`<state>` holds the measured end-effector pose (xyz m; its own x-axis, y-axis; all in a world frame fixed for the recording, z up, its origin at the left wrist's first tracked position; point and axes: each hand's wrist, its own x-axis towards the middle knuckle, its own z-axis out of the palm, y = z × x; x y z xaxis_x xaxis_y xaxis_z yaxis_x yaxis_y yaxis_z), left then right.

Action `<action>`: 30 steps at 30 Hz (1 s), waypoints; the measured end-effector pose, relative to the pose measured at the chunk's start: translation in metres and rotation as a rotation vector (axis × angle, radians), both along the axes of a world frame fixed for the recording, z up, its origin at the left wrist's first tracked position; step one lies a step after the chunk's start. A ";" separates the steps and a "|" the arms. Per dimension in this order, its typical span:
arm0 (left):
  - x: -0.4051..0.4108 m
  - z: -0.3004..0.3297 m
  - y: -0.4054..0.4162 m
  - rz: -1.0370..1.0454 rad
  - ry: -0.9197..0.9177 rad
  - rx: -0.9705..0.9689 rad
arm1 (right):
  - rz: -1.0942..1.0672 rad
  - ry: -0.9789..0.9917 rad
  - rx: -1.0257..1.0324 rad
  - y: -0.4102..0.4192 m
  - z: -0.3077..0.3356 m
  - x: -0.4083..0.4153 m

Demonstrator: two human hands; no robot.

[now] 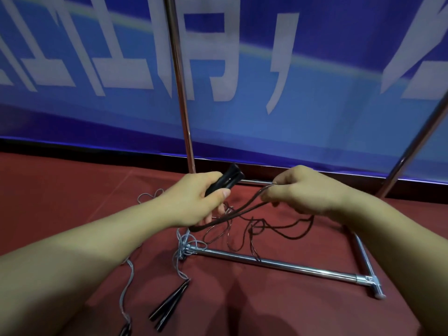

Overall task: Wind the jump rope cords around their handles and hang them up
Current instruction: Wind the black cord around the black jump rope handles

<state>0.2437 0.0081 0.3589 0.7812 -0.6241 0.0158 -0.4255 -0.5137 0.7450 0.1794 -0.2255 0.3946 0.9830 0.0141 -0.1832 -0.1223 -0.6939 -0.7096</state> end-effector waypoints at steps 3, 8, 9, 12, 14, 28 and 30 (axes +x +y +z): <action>-0.002 0.000 0.001 0.036 0.089 -0.067 | 0.092 0.130 0.175 -0.009 0.010 -0.006; -0.002 0.003 -0.003 0.068 0.144 -0.153 | 0.131 0.185 0.317 -0.025 0.033 -0.017; -0.004 0.002 -0.004 0.062 0.160 -0.157 | 0.104 0.164 0.280 -0.024 0.032 -0.017; -0.011 0.001 -0.009 0.014 0.243 -0.141 | 0.002 0.067 0.121 -0.017 0.018 -0.014; -0.015 0.000 -0.011 -0.022 0.326 -0.118 | -0.019 -0.007 0.117 -0.009 0.006 -0.011; -0.027 0.010 -0.015 -0.131 0.552 -0.053 | 0.142 -0.129 0.162 0.028 -0.020 0.001; -0.025 0.010 -0.012 -0.078 0.614 -0.107 | 0.151 -0.142 0.177 0.027 -0.022 0.005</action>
<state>0.2184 -0.0036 0.3685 0.6199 -0.6994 -0.3557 0.0635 -0.4071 0.9112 0.1847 -0.1981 0.3725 0.9829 0.1823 -0.0249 0.0830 -0.5602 -0.8242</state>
